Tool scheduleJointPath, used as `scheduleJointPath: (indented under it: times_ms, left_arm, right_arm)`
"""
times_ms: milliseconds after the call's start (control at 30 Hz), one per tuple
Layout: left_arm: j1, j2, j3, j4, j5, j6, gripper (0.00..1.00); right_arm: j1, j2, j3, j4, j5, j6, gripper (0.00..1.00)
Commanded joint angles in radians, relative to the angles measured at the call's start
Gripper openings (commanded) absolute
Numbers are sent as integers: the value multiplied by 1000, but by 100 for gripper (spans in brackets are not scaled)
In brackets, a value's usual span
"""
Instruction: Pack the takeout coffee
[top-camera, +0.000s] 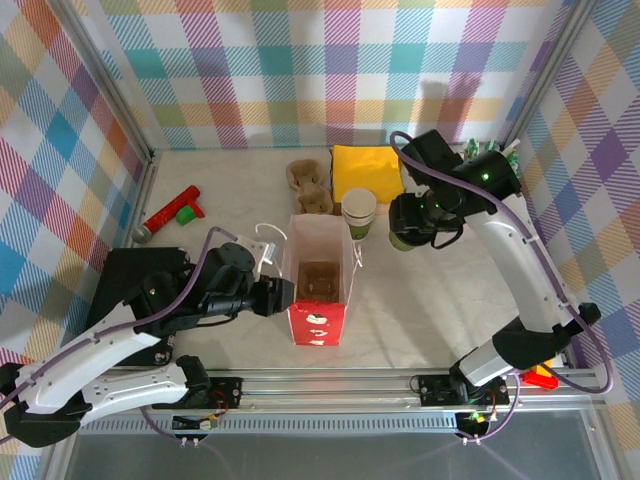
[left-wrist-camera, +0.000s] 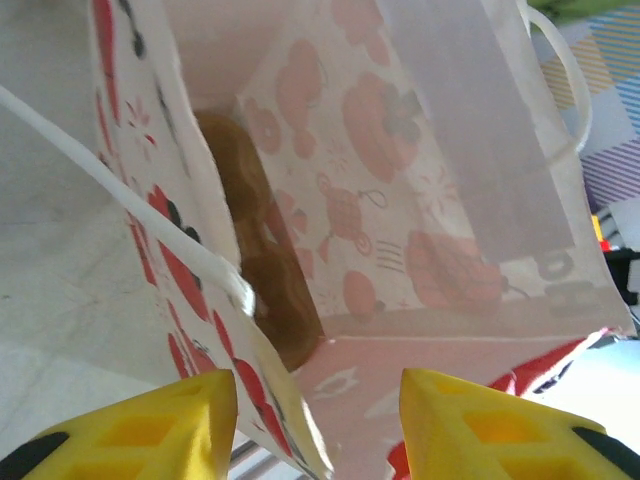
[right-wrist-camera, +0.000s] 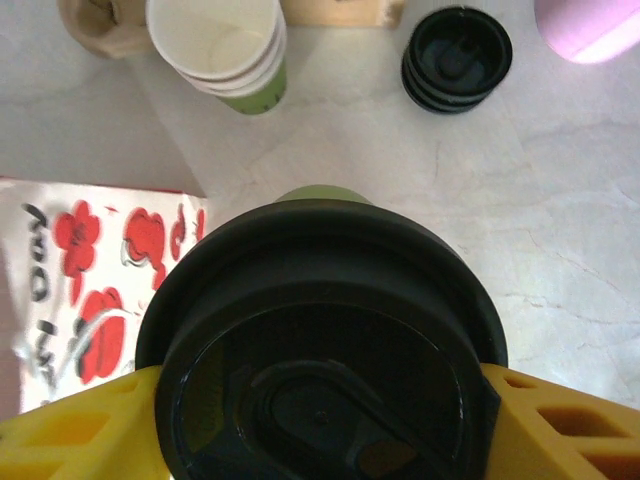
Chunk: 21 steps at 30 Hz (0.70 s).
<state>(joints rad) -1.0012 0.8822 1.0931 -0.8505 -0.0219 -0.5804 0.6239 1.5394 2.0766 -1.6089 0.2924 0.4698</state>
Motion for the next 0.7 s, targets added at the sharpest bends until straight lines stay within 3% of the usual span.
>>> scheduleJointPath:
  times_ms: [0,367,667]
  left_arm:
    - [-23,-23,-36,72,38,-30,45]
    - [-56,11,-81,218,41,-69,36]
    - [-60,14,-123,293,-9,-112,32]
  right_arm:
    - [31,41,100,-163,29,40,64]
    - [147,145,353,-177,-8,55,63]
    - [241,180,413,-174,-49,77,62]
